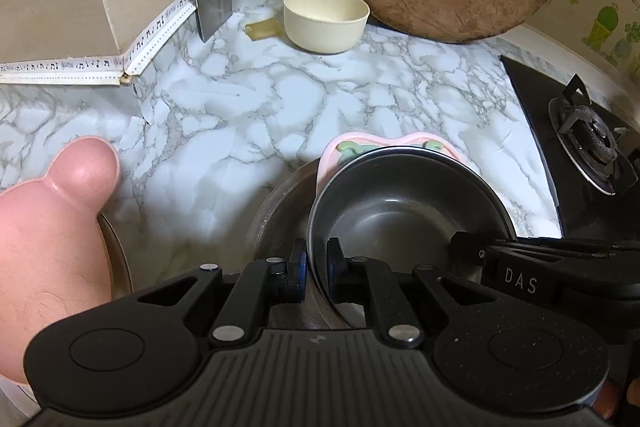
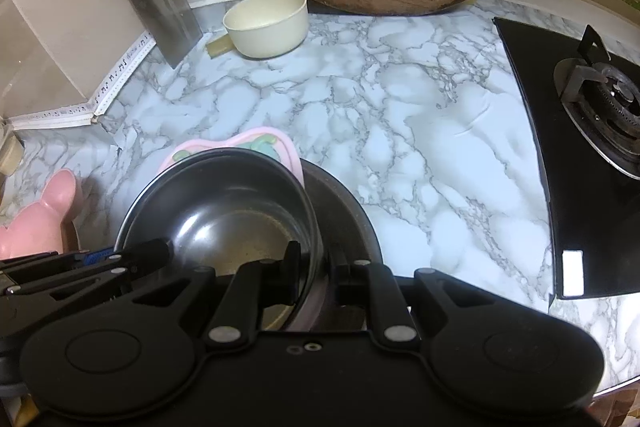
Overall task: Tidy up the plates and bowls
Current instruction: 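Lower the pink pot into the steel bowl and open both tools, then move both tools to the cream bowl beside the cutting board, then close both tools on the cream bowl rim, then lift and carry the cream bowl with both tools over the pink pot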
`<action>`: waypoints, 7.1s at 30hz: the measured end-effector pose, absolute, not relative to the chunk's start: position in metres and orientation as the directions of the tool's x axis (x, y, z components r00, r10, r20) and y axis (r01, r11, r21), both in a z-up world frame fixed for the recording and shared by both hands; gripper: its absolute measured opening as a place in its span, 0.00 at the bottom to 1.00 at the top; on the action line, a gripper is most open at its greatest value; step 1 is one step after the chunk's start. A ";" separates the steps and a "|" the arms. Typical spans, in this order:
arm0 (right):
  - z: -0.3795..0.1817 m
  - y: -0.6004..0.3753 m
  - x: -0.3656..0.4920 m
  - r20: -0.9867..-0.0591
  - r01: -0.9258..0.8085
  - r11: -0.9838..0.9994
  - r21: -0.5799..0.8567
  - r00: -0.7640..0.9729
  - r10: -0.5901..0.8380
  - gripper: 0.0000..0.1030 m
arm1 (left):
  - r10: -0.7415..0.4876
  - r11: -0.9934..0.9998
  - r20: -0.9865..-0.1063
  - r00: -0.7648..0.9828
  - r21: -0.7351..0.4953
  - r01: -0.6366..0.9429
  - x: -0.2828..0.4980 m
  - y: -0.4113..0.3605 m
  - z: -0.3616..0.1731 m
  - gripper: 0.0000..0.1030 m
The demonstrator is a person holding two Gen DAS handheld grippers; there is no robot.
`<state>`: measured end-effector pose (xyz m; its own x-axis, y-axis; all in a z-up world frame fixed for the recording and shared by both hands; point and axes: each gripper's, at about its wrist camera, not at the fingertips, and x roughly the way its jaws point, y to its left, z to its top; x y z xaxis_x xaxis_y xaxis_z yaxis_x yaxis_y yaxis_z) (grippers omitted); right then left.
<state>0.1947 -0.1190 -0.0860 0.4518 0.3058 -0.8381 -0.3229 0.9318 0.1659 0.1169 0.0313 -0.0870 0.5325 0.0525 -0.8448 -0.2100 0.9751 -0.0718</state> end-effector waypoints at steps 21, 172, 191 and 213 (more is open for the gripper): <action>-0.084 -0.123 0.200 -0.826 -0.318 0.933 0.168 0.472 0.309 0.28 | 0.047 0.977 -0.844 0.535 -0.072 -0.199 0.120 0.038 -0.092 0.09; 0.005 -0.069 0.315 -0.754 -0.365 0.921 0.135 0.565 0.334 0.04 | 0.094 0.981 -0.783 0.614 -0.032 -0.192 0.240 0.061 -0.007 0.05; -0.002 -0.107 0.202 -0.790 -0.366 0.922 0.122 0.526 0.314 0.05 | 0.032 0.991 -0.841 0.539 -0.045 -0.130 0.133 0.034 -0.026 0.05; -0.048 -0.104 0.194 -0.834 -0.376 0.920 0.109 0.469 0.290 0.05 | 0.064 0.989 -0.872 0.485 -0.008 -0.145 0.132 0.026 -0.063 0.05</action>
